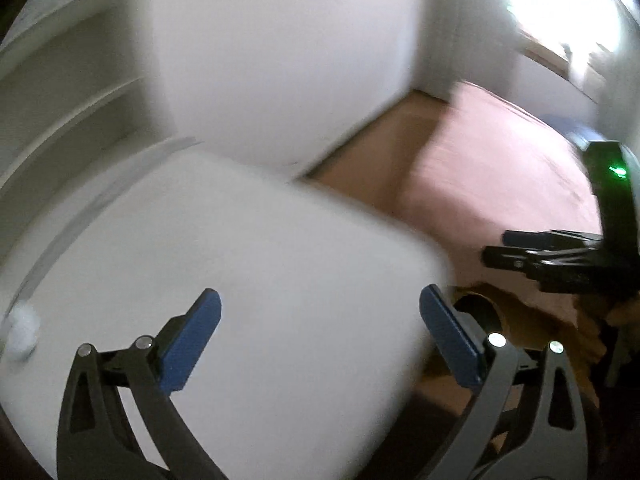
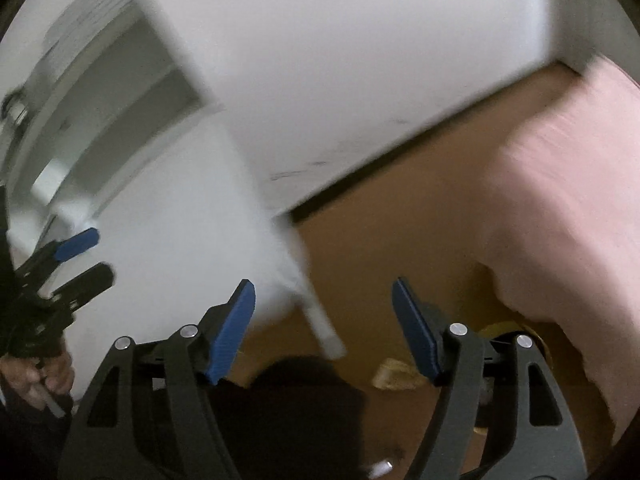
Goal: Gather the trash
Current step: 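Move both tools back to the desk above the trash, then grasp the white plastic bag with the left tool while the right tool grasps the white sock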
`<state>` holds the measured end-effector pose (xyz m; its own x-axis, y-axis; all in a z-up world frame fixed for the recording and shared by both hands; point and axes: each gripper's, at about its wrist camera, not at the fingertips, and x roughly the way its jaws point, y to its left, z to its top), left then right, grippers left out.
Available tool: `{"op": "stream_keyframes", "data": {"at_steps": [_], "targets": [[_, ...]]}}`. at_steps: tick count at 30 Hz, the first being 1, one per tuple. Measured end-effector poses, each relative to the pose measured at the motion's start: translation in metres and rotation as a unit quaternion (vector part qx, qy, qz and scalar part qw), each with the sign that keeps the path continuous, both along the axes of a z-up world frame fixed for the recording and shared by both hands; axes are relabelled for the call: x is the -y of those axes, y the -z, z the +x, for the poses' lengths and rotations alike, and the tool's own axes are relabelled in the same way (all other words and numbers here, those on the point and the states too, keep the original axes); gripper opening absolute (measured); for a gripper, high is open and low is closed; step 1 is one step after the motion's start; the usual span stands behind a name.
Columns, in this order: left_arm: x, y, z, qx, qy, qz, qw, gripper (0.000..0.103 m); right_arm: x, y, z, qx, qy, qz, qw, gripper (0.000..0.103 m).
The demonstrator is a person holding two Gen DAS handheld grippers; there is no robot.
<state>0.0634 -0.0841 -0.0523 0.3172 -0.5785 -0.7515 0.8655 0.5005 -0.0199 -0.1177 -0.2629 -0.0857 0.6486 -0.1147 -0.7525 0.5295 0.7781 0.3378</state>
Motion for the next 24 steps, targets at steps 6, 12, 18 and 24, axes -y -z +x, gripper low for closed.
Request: {"op": "stream_keyframes", "data": {"at_steps": [6,12,18,24], "targets": [[-0.133,-0.005,0.092,0.0,-0.165,0.006,0.9864,0.096,-0.105,-0.02,0.152,0.013,-0.174,-0.029,0.984,0.073],[-0.231,0.001,0.139,-0.029,-0.27,0.002,0.9625,0.096,-0.213,-0.03,0.274,0.0,-0.301,-0.047,0.953,0.076],[-0.28,0.01,0.168,-0.052,-0.317,-0.005,0.9468,0.096,-0.273,-0.022,0.362,-0.021,-0.354,-0.06,0.933,0.077],[-0.307,0.016,0.193,-0.064,-0.331,-0.013,0.9413,0.096,-0.29,-0.007,0.406,-0.035,-0.366,-0.074,0.927,0.075]]}}
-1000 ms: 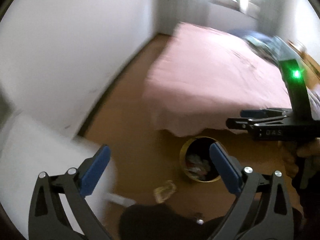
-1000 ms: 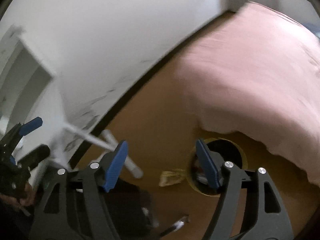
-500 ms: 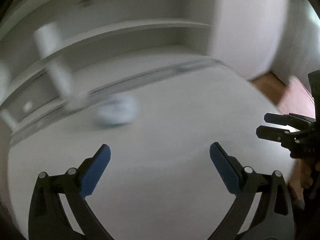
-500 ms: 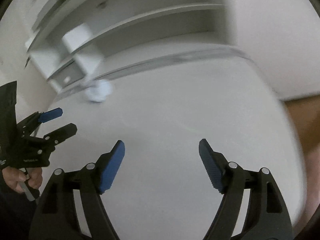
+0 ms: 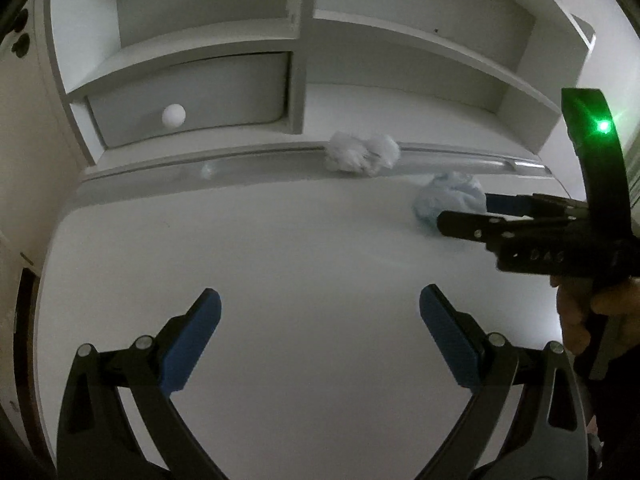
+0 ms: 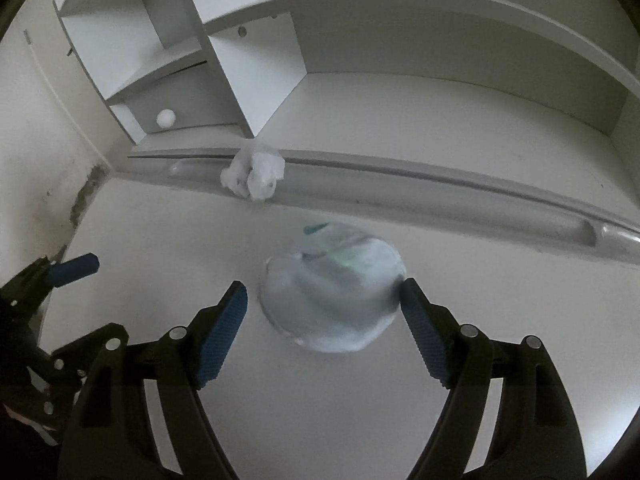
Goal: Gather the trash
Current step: 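Grasp the white plastic bag with the left tool while the right tool grasps the white sock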
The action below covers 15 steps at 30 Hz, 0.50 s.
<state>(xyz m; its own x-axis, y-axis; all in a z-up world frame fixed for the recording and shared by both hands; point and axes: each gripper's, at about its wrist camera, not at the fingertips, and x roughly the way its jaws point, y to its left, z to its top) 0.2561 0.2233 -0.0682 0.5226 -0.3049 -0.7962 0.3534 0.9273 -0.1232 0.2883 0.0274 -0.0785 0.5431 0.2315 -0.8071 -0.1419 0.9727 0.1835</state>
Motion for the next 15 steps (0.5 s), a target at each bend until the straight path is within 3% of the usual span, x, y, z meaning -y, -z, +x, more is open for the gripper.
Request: {"op": "stream_keyframes", "data": {"at_steps": [2,3,10,15], "targets": [[0.006,0.001,0.013,0.0,0.003,-0.008,1.0,0.096,-0.003,0.003,0.002,0.006,0.002,-0.013,1.0,0.023],[0.012,0.001,0.022,0.0,0.008,-0.012,0.9999,0.096,-0.001,0.002,0.001,0.006,-0.002,-0.006,1.0,0.018],[0.063,0.013,0.084,0.032,0.023,0.029,0.9988,0.096,0.03,-0.004,-0.021,0.023,0.028,0.013,0.999,0.018],[0.077,0.024,0.109,0.021,0.019,0.028,0.9992,0.094,0.055,-0.006,-0.046,0.023,0.048,0.019,0.998,0.018]]}}
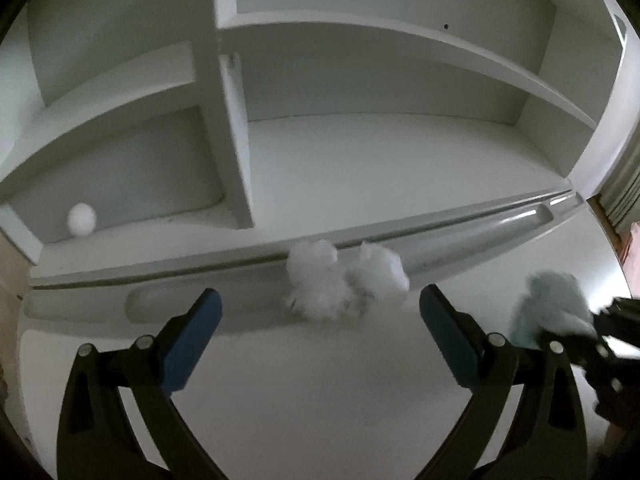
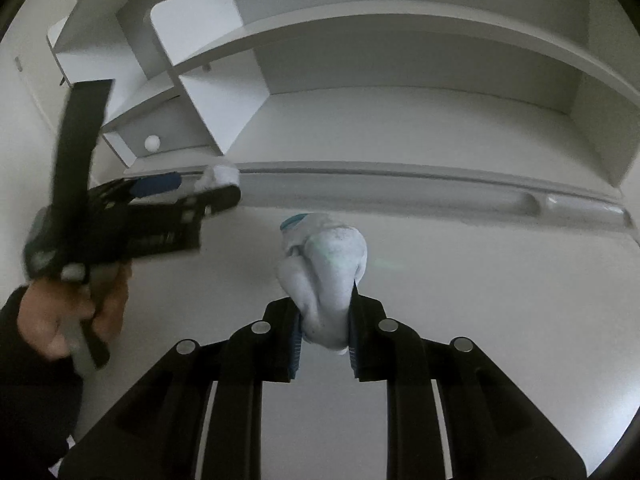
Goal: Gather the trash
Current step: 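Grasp the white plastic bag with the left tool while the right tool grasps the white sock, then carry both items over the black bin and open both tools to drop them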
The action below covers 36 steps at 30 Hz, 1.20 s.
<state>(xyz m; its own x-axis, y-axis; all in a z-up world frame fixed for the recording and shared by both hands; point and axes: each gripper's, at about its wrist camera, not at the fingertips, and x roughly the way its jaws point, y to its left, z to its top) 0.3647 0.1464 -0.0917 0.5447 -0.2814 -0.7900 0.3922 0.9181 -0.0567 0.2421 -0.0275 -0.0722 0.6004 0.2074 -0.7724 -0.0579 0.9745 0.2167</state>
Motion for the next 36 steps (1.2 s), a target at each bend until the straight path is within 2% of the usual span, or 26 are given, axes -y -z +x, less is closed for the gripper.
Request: {"op": "stream_keyframes", "data": {"at_steps": [3,4,7,12,16,18,22,23,25,26,30,36], "targets": [[0.006,0.001,0.003,0.0,-0.002,0.012,0.9999,0.076,0.015,-0.001,-0.016,0.001,0.014,0.007,1.0,0.018],[0.01,0.002,0.003,-0.003,0.003,0.017,0.9998,0.056,0.02,0.0,-0.022,0.0,0.018,0.01,1.0,0.018],[0.021,-0.005,-0.014,0.016,0.008,0.036,0.9992,0.052,0.035,-0.001,-0.044,0.002,0.032,0.021,0.999,0.018],[0.067,-0.028,-0.075,0.028,0.07,0.013,0.9971,0.052,0.074,-0.006,-0.101,0.017,0.08,0.027,0.996,0.018],[0.128,-0.039,-0.135,0.029,0.143,-0.014,0.9891,0.053,0.125,-0.005,-0.168,0.025,0.149,0.025,0.988,0.018],[0.165,-0.038,-0.169,0.027,0.189,-0.024,0.9813,0.053,0.15,0.0,-0.204,0.026,0.187,0.025,0.982,0.018],[0.231,-0.035,-0.23,0.003,0.265,-0.047,0.9632,0.053,0.207,0.015,-0.297,0.025,0.279,0.029,0.96,0.018],[0.255,-0.035,-0.254,0.002,0.294,-0.051,0.9545,0.053,0.219,0.019,-0.317,0.024,0.3,0.029,0.953,0.018],[0.277,-0.034,-0.287,0.003,0.33,-0.054,0.9423,0.053,0.246,0.031,-0.369,0.02,0.351,0.033,0.936,0.018],[0.299,-0.032,-0.311,0.002,0.36,-0.056,0.9313,0.053,0.257,0.037,-0.39,0.016,0.372,0.033,0.928,0.018],[0.35,-0.021,-0.374,-0.007,0.434,-0.06,0.8986,0.053,0.293,0.069,-0.487,-0.009,0.46,0.047,0.887,0.018],[0.415,0.018,-0.455,-0.036,0.52,-0.044,0.8525,0.053,0.317,0.116,-0.571,-0.049,0.527,0.072,0.846,0.018]]}}
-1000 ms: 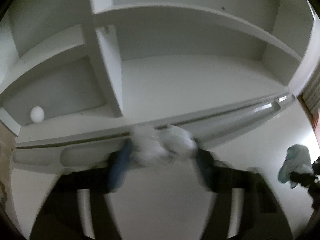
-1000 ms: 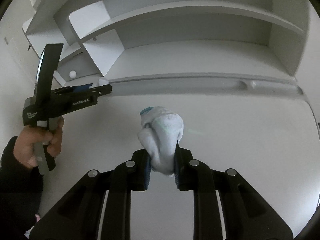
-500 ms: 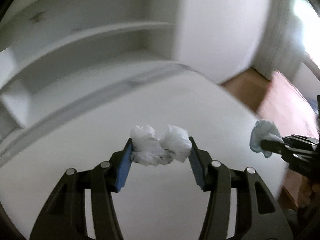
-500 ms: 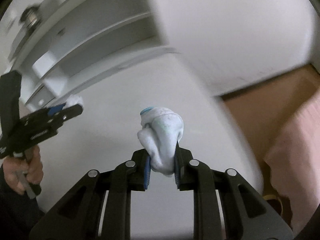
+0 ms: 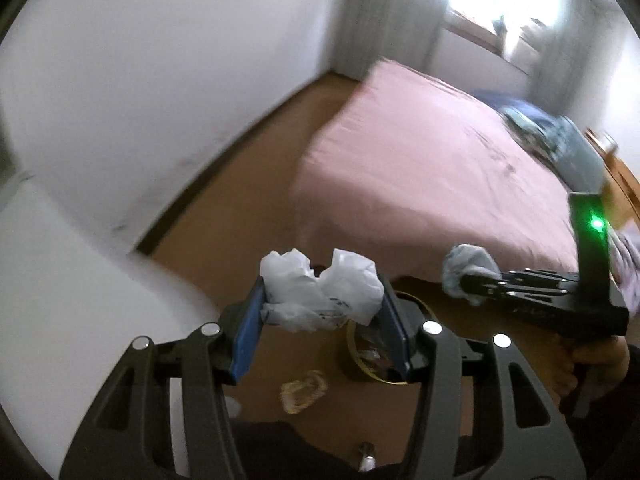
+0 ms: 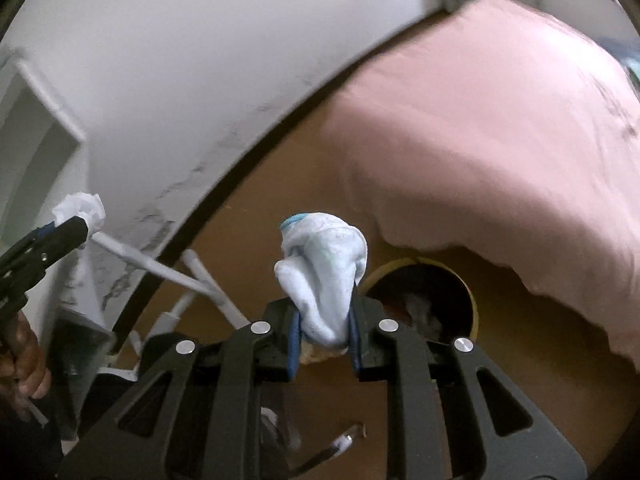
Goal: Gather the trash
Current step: 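Carry both items over the black bin and open both tools to drop them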
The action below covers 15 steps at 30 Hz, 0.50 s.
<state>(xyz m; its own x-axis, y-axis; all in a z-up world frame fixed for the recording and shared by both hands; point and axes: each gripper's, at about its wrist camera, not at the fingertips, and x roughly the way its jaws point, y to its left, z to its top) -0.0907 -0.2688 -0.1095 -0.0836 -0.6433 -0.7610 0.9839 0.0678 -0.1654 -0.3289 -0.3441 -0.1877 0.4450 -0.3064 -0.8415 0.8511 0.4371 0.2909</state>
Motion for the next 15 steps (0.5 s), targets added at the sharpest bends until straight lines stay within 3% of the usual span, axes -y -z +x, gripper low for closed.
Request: {"op": "stream_keyframes", "data": {"at_steps": [5,15], "targets": [[0.023,0.038,-0.052,-0.007,0.055,0.031,0.998,0.053,0.011,0.042,-0.033,-0.016,0.034,0.045,0.998,0.018],[0.069,0.082,-0.091,0.001,0.085,0.077,0.9934,0.053,0.02,0.086,-0.043,-0.029,0.046,0.098,0.994,0.019]]}}
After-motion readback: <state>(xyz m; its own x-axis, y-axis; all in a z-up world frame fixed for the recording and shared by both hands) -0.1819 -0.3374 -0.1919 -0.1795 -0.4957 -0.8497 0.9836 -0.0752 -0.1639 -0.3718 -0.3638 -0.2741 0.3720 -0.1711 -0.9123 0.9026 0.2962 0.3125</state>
